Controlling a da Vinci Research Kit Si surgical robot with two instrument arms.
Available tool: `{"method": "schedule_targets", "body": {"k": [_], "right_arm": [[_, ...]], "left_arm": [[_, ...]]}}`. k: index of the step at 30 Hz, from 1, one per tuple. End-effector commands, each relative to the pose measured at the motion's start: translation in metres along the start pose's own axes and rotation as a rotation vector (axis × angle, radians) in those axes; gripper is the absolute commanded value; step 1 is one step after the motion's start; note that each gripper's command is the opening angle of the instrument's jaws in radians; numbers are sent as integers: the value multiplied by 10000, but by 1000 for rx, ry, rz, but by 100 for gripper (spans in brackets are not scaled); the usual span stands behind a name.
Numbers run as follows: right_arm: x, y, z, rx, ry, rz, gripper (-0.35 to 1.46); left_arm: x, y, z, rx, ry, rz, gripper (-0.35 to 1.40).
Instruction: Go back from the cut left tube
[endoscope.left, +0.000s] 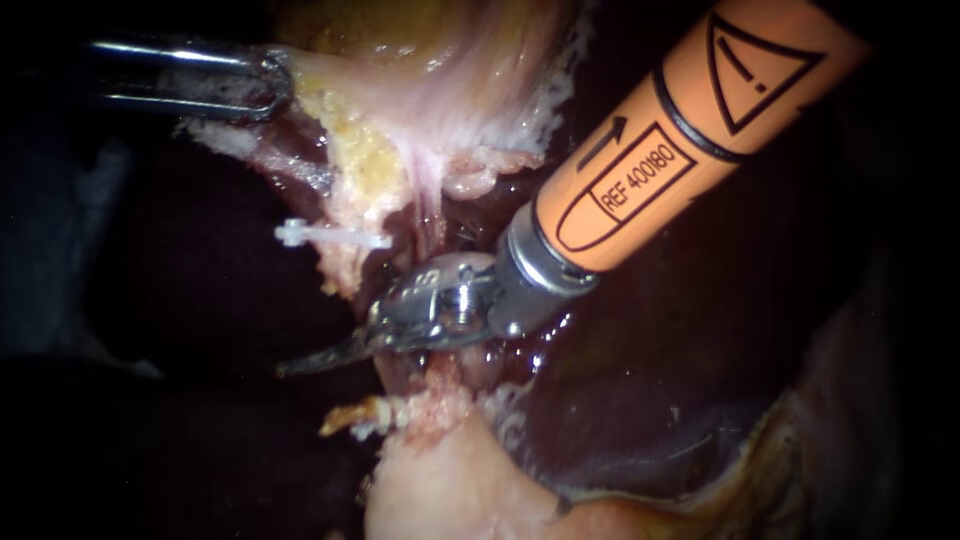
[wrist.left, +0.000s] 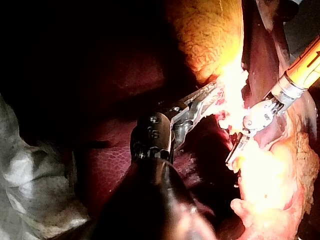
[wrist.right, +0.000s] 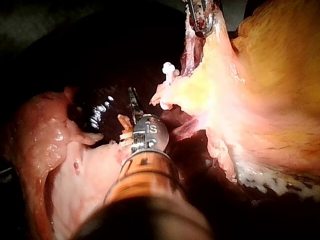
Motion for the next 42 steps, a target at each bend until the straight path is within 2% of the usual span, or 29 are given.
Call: {"method": "schedule_targets", "body": {"k": [1, 2, 3, 6, 9, 13, 17, 20, 24, 28, 32, 35, 39, 42], "right_arm": [[1, -1, 1, 1, 0, -1, -35], [1, -1, 1, 0, 0, -1, -35], [2, -1, 2, 1, 3, -1, -13], [5, -1, 6, -2, 22, -2, 73], [8, -2, 9, 5, 60, 12, 110], [10, -3, 10, -7, 84, 28, 128], [9, -4, 9, -27, 90, 35, 137], [9, -9, 2, -52, 97, 36, 140], [9, -25, -20, -176, 129, 45, 143], [5, -51, -52, -342, 142, -25, 143], [-3, -71, -87, -434, 125, -85, 143], [-12, -81, -115, -472, 109, -118, 143], [-25, -89, -154, -499, 79, -161, 143], [-35, -95, -185, -492, 53, -165, 143]], "left_arm": [[0, 0, 0, 0, 0, 0, -35], [0, 0, 0, 0, 0, 0, -35], [0, 0, 0, 0, 0, 0, -35], [0, 0, 0, 0, 0, 0, -35], [0, 0, 0, 0, 0, 0, -35], [0, -1, 0, -1, 0, 0, -35], [0, -2, -1, -1, -1, 1, -35], [0, -3, -1, -1, -1, 1, -35], [-1, -3, -1, -2, -1, 1, -35], [-1, -4, -2, -3, -1, 1, -35], [-1, -5, -4, -3, -2, 2, -35], [-1, -6, -3, -3, -2, 2, -35], [-1, -6, -4, -3, -2, 2, -35], [-1, -6, -4, -3, -2, 2, -35]]}}
